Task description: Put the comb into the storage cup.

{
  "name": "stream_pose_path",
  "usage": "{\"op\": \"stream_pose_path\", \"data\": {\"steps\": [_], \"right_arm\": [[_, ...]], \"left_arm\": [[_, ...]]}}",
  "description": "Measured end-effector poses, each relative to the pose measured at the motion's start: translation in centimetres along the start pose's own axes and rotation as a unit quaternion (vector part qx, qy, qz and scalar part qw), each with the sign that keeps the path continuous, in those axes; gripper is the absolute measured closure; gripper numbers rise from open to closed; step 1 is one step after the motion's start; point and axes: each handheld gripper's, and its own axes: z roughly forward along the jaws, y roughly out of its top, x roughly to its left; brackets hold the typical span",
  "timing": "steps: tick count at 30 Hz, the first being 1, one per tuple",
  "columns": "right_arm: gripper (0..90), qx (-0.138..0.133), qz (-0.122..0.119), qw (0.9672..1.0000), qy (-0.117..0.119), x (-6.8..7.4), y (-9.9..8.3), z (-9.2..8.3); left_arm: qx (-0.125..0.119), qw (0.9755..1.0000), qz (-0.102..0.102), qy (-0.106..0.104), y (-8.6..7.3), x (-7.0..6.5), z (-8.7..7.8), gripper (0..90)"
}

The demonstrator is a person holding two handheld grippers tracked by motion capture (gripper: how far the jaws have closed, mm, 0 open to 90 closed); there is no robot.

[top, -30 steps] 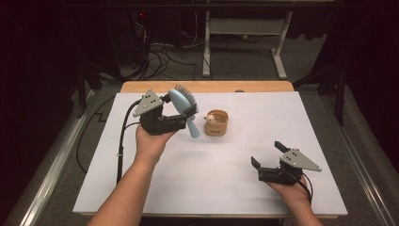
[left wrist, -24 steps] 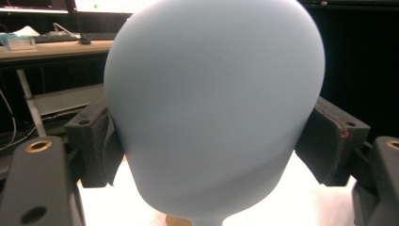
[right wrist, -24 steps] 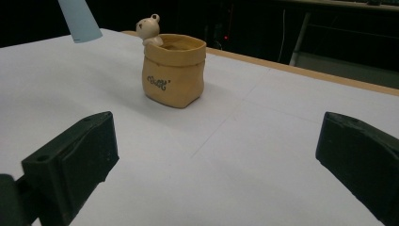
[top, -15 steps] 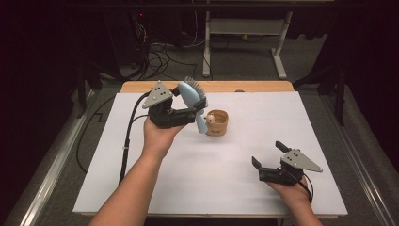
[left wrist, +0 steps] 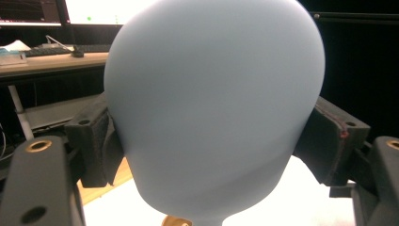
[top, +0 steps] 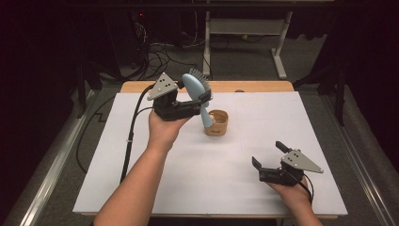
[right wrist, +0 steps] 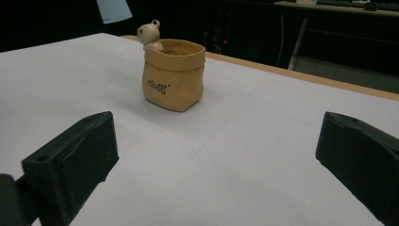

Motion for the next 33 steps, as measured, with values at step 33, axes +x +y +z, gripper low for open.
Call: {"op": "stream_pose_path", "data": {"steps": [33], "right_arm": [[0.4,-0.005,0.005,1.0000,-0.002,0.0,0.0,-0.1]], "left_arm": [[-0.008,0.9999,0.004,0.009,1.1,1.0,4.1,20.3]]}}
